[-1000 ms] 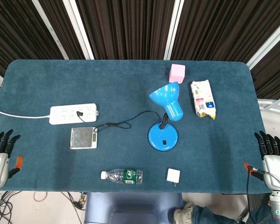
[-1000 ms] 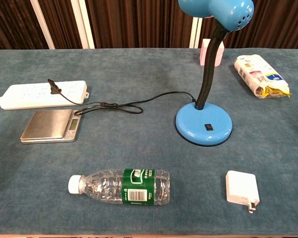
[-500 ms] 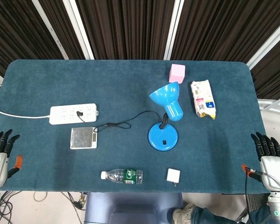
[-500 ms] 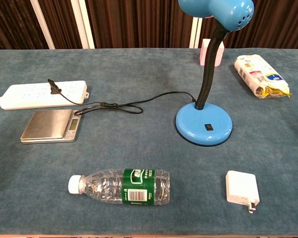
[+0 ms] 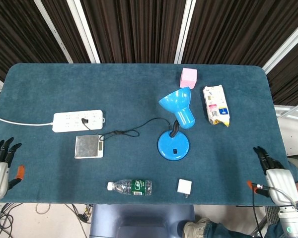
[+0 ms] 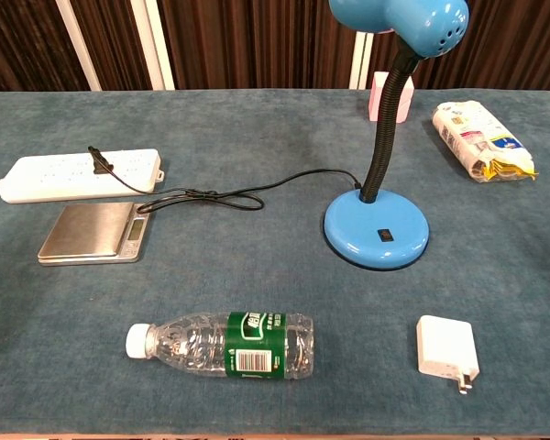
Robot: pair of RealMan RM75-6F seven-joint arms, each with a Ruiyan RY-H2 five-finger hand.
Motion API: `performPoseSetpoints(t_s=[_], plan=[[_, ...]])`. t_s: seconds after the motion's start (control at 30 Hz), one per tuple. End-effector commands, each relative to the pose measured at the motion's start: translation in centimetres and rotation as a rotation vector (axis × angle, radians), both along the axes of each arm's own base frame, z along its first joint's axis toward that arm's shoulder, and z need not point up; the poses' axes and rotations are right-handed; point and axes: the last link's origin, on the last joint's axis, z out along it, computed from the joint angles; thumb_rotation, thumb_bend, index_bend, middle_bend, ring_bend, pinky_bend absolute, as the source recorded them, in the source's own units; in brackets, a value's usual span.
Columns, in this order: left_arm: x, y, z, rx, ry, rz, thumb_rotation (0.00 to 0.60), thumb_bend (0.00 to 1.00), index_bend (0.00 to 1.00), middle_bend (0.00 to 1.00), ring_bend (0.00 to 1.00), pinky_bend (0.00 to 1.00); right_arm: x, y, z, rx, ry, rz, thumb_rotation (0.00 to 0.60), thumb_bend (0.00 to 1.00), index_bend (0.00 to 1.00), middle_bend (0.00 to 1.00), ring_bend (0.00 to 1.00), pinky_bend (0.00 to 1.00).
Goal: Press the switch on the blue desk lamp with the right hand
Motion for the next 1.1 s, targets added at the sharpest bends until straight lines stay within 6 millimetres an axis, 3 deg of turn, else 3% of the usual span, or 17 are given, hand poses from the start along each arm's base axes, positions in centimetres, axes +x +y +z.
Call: performPoseSetpoints(t_s=[0.03,0.23,0.5,0.83,1.1], plan=[[0.0,0.0,0.0,-0.002,-0.002,0.001,0.6,0.47,0.17,0.04,0.0,0.0,1.3,-0.4,-0.7,0.073,0.024,0.054,0.6,0.24,0.0,0.34,0.5,0.43],[0.0,-0.1,0.0,-0.006,-0.003,0.003,0.6,0.47,0.17,0.04,0.0,0.0,3.7,-1.9,-2.8,0.202,0.054,0.106,0.6,0.35,0.0,0.5,0.63,0.52],[-0.1,0.0,0.0,-0.004,-0.009,0.011,0.6,0.47,0.17,0.04,0.0,0.0,5.9,-4.0,-7.5,0.361,0.026,0.109,0.6,0.5,0.0,0.56,0.69,0.62],[-0.1,0.0,0.1,-0.006,-0.016,0.014,0.6,0.47,0.17,0.04,0.0,0.0,9.2,-6.6,-12.3,0.45,0.02,0.125,0.6,0.52,0.0,0.56,0.7,0.71],[-0.1,0.0,0.1,-0.008,-0.018,0.015,0.6,0.47,0.17,0.04,0.0,0.0,10.4,-8.1,-14.2,0.479,0.05,0.109,0.6,0.52,0.0,0.58,0.71,0.77]])
